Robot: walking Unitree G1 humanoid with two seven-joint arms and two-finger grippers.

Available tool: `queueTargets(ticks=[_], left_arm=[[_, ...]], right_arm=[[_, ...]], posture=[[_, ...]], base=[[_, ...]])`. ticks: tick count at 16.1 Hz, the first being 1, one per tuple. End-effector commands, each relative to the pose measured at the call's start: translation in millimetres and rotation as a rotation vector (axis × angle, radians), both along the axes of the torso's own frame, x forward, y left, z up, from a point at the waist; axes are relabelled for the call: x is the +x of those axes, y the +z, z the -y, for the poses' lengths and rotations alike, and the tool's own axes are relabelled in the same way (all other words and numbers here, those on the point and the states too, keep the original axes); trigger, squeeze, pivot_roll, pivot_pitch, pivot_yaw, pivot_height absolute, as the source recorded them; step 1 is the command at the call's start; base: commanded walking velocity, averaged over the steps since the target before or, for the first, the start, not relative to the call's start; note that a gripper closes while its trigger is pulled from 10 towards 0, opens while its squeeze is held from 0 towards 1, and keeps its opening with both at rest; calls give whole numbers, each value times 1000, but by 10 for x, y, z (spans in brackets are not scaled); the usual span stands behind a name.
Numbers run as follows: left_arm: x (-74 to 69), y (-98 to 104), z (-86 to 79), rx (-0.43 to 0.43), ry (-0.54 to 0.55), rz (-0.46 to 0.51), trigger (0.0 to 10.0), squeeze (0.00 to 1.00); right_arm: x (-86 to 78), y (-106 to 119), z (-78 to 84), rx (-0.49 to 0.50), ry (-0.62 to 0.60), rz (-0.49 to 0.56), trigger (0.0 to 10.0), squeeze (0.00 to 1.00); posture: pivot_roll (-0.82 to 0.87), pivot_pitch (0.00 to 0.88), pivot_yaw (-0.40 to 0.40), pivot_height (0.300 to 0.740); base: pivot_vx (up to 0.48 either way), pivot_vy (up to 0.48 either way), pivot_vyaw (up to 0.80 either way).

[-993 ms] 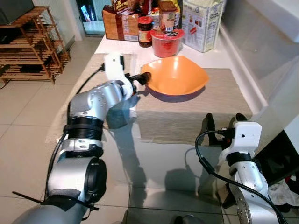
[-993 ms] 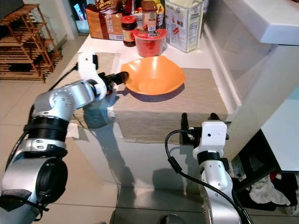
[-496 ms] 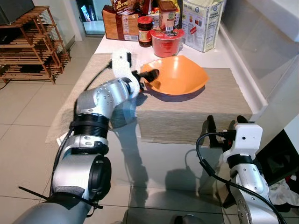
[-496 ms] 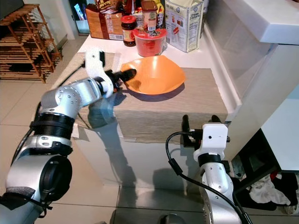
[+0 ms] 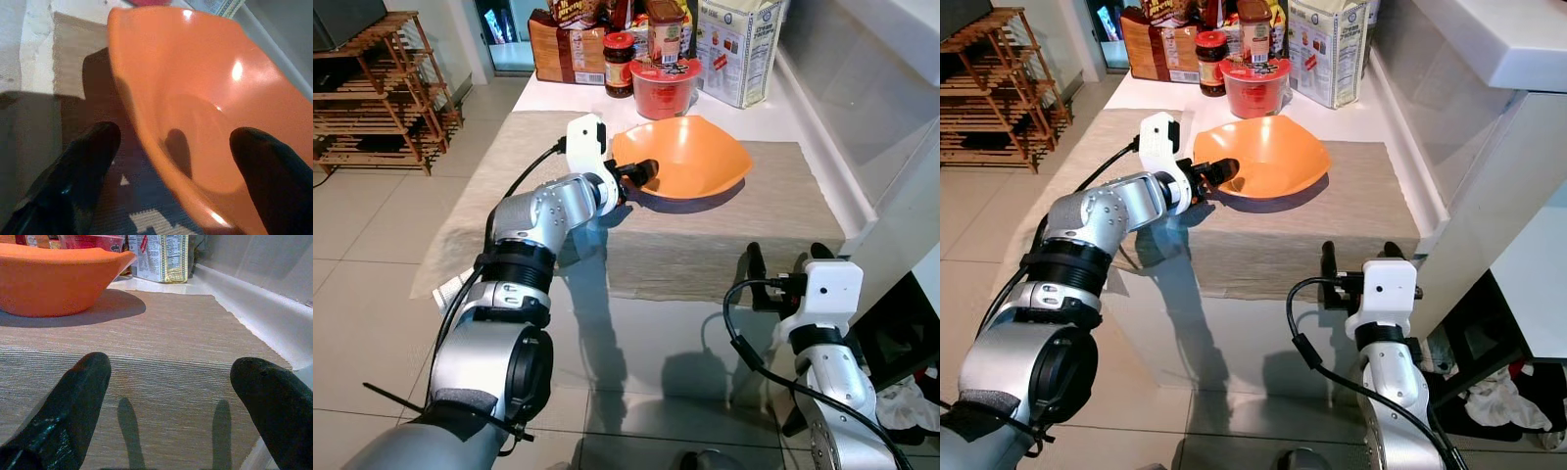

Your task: Setting the table

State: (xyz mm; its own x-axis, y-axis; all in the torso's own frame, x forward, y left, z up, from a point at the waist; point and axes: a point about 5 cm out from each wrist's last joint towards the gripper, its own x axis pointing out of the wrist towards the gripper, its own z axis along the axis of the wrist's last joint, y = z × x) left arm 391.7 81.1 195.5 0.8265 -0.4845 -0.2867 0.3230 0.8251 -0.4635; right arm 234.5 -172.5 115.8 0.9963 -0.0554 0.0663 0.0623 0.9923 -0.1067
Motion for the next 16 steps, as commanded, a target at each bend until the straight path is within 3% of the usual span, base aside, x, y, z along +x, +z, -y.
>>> queueTargets(ticks=[1, 3, 4, 16], left_arm=[[23, 62, 13, 27, -4, 25, 0, 0], [27, 49, 16, 4, 5, 10, 0, 0], [34, 62, 31, -71, 11, -11, 0, 0], [-28, -105, 91, 9, -34, 0, 0, 0]], right_arm=[[-4, 32, -24, 2, 3, 7, 10000, 0], [-9, 32, -24, 3, 2, 6, 10000, 0], [-11, 32, -25, 3, 2, 5, 10000, 0], [-24, 13, -34, 4, 9, -7, 10000, 0]], posture=[[-167, 29, 59, 727], [-167, 31, 59, 727], [-167, 31, 59, 727], [-170, 31, 57, 727]], base=[[0, 0, 0], [0, 0, 0], [0, 0, 0], [0, 0, 0]])
